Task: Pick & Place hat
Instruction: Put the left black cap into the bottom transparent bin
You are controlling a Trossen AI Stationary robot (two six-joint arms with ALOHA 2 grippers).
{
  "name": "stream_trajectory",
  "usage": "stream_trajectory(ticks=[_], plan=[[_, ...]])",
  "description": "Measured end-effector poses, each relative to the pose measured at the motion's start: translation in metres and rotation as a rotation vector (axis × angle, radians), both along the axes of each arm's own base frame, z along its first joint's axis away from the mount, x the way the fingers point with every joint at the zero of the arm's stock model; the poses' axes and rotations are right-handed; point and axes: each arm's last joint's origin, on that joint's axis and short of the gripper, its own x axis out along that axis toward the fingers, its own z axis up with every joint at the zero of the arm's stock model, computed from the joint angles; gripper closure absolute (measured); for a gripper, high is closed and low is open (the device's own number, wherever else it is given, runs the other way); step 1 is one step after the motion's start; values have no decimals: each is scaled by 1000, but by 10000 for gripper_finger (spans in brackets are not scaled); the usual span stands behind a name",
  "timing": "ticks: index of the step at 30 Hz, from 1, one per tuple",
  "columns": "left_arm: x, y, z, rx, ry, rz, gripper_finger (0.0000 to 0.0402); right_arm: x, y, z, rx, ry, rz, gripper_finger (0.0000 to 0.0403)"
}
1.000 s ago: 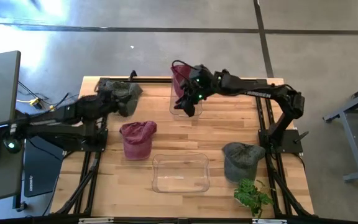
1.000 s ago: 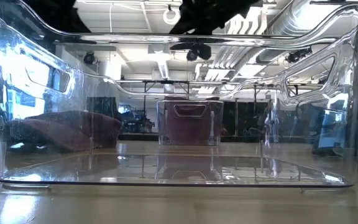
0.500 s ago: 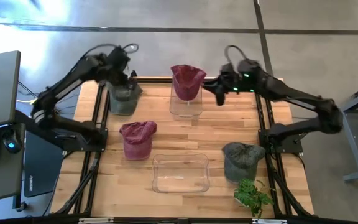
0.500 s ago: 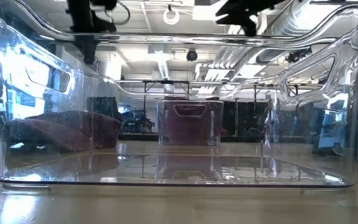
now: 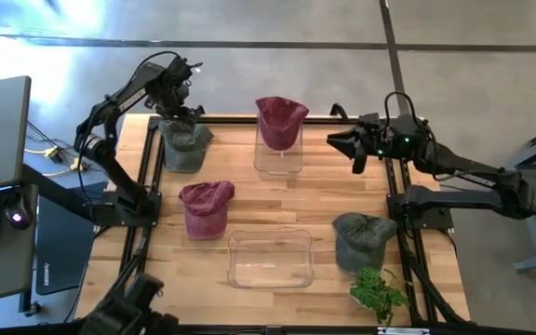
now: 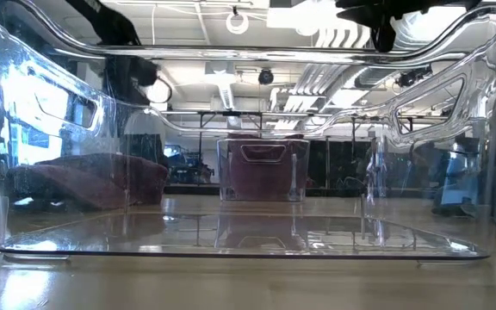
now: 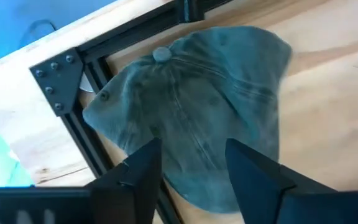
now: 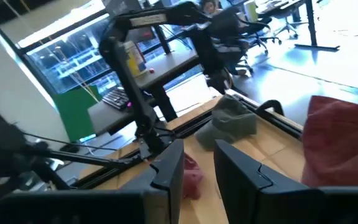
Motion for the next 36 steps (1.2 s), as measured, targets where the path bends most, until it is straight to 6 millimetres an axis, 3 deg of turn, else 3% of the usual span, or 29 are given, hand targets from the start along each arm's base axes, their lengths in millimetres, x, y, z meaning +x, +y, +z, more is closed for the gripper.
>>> stream_trajectory(ticks=[6,17,27,36], plan=[[6,24,-21,66,59,-12,228,3,1,1,-9,-16,-18,328],[-1,50,-64,-17,194,-91,259,3,1,8,-12,-87,-25,357],[1,56,-76,-41,200,-175,260,3,1,13,-29,-136,-24,398],[1,59,-86,-56,256,-199,261,3,1,14,-33,-142,-26,397]])
